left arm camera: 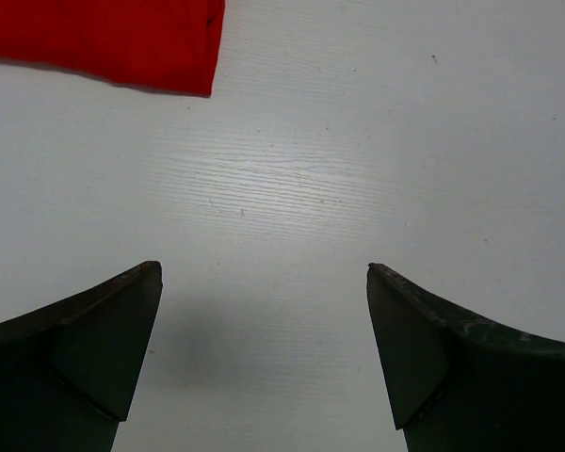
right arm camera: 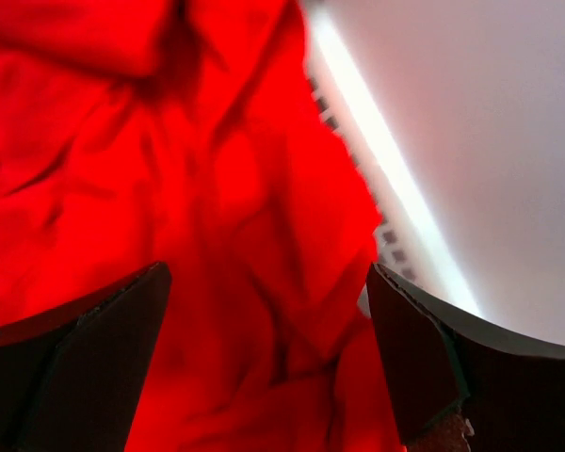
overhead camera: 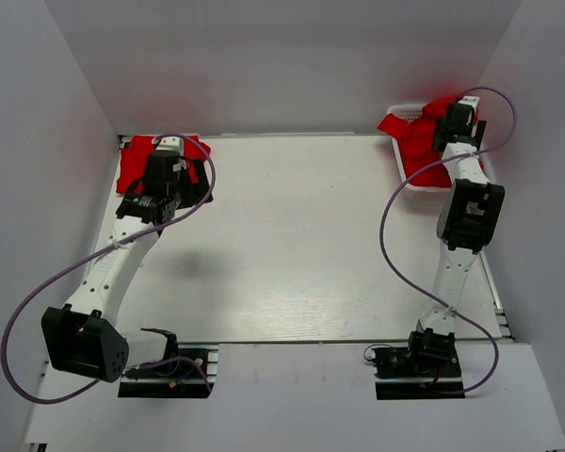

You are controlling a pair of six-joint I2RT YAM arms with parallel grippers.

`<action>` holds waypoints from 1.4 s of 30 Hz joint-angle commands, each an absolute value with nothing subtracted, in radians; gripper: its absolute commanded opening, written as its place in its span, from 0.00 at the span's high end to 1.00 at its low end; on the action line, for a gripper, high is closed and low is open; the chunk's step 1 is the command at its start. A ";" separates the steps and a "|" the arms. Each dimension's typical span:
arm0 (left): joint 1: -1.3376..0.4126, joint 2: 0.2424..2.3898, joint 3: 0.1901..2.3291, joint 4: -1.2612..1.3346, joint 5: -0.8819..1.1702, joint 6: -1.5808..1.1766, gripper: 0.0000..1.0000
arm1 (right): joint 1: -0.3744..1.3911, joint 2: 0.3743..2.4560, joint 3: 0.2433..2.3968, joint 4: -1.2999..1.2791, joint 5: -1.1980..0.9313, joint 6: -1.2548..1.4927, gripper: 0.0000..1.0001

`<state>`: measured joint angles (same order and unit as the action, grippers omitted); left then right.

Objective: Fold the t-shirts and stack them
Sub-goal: Grab crumpled tshirt from bin with the right arm

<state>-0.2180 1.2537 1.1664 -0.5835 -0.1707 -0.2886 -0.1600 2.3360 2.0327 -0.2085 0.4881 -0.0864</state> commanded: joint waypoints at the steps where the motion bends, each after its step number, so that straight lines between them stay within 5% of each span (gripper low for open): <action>1: -0.219 1.262 1.190 -0.589 -0.193 -0.282 0.00 | -0.183 2.350 2.057 -0.051 0.514 -0.081 0.13; 6: -0.219 1.298 1.209 -0.598 -0.193 -0.282 0.00 | -0.190 2.381 2.065 -0.018 0.534 -0.069 0.36; 16: -0.219 1.307 1.209 -0.598 -0.193 -0.282 0.00 | -0.204 2.359 2.066 -0.012 0.471 -0.051 0.39; 20: -0.219 1.307 1.200 -0.598 -0.193 -0.282 0.00 | -0.210 2.353 2.066 0.032 0.440 -0.040 0.57; 23: -0.219 1.307 1.200 -0.598 -0.193 -0.291 0.00 | -0.215 2.365 2.072 0.038 0.433 -0.029 0.83; 24: -0.219 1.307 1.200 -0.589 -0.193 -0.291 0.00 | -0.215 2.370 2.077 0.040 0.437 -0.028 1.00; 42: -0.219 1.307 1.200 -0.589 -0.135 -0.282 0.00 | -0.213 2.076 2.091 0.012 0.269 -0.029 1.00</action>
